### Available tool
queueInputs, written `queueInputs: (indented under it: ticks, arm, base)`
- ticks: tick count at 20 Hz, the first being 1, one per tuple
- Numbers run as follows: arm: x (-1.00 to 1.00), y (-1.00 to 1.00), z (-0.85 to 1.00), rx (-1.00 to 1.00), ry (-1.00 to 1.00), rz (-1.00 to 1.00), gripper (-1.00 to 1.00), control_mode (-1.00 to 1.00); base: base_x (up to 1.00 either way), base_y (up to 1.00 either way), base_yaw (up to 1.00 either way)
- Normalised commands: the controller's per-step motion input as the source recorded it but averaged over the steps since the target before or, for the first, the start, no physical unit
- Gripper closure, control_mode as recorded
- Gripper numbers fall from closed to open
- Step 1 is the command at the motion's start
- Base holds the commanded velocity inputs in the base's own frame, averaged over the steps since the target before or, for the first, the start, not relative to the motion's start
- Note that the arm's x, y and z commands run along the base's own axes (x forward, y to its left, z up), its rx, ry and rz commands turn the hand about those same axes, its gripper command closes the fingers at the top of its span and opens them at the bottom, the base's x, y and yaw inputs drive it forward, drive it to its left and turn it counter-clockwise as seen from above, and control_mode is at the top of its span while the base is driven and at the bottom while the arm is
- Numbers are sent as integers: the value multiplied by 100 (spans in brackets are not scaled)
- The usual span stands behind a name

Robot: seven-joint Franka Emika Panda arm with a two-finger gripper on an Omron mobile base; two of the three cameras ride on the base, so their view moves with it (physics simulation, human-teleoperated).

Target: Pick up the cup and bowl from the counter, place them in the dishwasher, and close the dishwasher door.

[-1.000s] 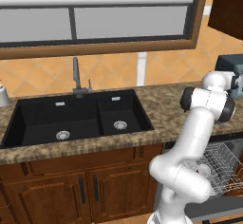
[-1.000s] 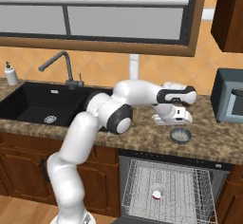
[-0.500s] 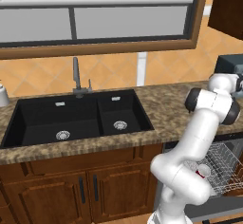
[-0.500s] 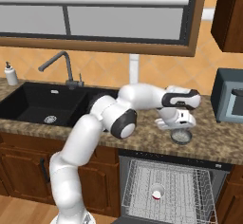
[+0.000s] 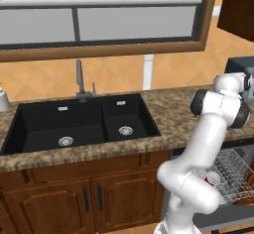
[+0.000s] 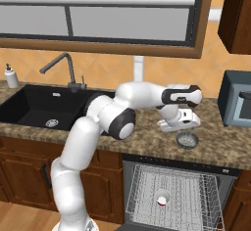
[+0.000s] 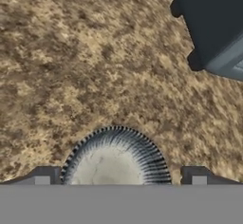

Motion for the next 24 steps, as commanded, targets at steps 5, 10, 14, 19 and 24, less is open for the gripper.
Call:
queueInputs:
  ticks: [5,10,14,19,24]
  arm:
    - [0,-2,-13,8,23,0,-100,-100]
    - [0,-2,-27,9,19,1,-100,-100]
    - [0,0,-43,12,20,0,-100,-100]
    - [0,0,-27,7,19,0,100,-100]
    - [0,0,-11,0,17,0,100,-100]
  base:
    - [0,0,0]
    - [0,0,0]
    - [0,0,0]
    - [0,0,0]
    - [0,0,0]
